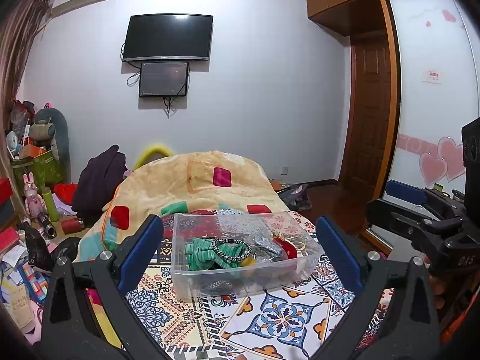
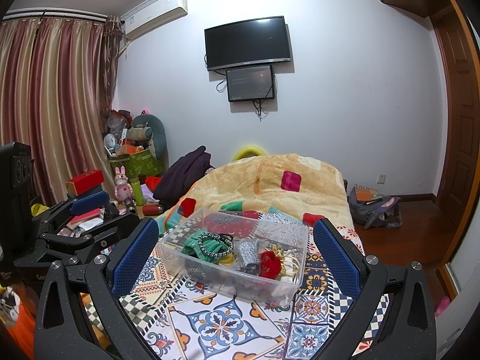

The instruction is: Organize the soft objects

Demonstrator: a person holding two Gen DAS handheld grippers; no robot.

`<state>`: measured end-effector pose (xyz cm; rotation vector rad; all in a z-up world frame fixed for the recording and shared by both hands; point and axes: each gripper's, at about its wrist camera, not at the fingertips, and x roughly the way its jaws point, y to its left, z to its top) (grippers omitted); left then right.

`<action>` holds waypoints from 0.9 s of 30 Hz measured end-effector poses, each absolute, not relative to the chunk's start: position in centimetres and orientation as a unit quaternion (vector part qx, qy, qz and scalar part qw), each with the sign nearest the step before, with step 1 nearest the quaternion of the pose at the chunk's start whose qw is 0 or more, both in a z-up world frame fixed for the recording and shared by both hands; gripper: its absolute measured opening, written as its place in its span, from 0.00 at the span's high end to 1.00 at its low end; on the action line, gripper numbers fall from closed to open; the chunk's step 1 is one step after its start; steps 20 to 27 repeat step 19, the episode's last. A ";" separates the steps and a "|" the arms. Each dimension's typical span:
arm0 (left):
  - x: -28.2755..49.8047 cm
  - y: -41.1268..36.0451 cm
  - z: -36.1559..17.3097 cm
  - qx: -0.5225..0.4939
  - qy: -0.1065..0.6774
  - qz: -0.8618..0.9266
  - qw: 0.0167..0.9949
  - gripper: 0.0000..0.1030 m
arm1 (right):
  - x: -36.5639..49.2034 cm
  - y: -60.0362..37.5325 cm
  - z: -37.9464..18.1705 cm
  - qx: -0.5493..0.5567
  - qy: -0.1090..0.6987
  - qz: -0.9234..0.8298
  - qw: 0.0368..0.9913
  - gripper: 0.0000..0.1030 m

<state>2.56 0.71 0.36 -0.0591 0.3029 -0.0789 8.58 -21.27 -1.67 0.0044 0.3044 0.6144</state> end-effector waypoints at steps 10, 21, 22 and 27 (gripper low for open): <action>2.6 0.8 0.3 -0.031 0.153 -0.042 0.987 0.00 | 8.7 -21.3 -1.7 0.003 0.154 0.300 0.942 0.00; 2.5 1.0 0.3 -0.035 0.157 -0.047 0.986 0.00 | 9.0 -21.3 -2.1 0.004 0.160 0.298 0.941 0.00; 2.5 1.0 0.3 -0.035 0.157 -0.047 0.986 0.00 | 9.0 -21.3 -2.1 0.004 0.160 0.298 0.941 0.00; 2.5 1.0 0.3 -0.035 0.157 -0.047 0.986 0.00 | 9.0 -21.3 -2.1 0.004 0.160 0.298 0.941 0.00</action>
